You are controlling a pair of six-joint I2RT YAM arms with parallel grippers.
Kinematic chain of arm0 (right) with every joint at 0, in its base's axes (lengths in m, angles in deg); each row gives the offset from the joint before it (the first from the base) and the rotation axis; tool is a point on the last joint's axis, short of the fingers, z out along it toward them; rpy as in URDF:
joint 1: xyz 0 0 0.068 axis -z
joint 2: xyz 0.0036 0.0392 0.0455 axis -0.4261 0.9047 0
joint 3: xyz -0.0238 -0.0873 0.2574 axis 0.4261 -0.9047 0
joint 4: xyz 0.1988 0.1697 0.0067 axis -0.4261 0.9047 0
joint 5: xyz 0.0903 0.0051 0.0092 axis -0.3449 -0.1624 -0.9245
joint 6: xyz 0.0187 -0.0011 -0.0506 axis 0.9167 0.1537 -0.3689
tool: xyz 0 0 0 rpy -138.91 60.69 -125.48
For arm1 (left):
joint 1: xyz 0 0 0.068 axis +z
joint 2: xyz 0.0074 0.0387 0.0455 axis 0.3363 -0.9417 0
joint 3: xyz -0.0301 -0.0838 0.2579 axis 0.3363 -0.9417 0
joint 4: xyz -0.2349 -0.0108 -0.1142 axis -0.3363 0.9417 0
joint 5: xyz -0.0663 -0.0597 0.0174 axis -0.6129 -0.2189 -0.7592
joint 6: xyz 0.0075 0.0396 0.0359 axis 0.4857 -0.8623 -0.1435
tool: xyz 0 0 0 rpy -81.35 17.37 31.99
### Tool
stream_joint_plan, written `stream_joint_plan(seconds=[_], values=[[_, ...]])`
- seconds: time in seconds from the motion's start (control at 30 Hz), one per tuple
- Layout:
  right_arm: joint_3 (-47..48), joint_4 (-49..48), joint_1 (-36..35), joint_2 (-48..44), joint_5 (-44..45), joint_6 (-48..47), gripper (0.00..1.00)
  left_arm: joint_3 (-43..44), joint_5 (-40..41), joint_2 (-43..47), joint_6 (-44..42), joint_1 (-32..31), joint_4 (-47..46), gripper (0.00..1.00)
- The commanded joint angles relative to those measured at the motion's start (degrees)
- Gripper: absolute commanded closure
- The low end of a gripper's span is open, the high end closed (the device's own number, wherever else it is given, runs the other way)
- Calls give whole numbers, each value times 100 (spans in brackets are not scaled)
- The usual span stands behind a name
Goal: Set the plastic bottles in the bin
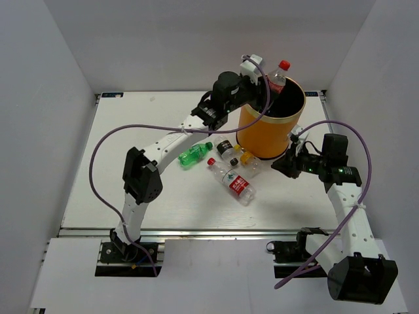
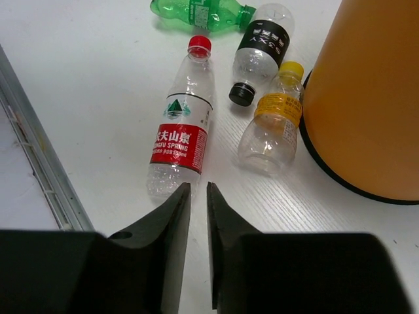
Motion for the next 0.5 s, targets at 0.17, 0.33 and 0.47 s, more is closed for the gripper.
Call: stream_joint_plan(seconds=[0.17, 0.33, 0.47], values=[[74, 77, 13, -28, -125, -95, 57, 876, 620, -672, 370, -21, -453, 13], [57, 94, -48, 130, -107, -139, 43, 929, 929, -480, 318, -21, -139, 0], [162, 86, -496, 420, 270, -42, 40, 449, 1149, 441, -138, 32, 292, 0]])
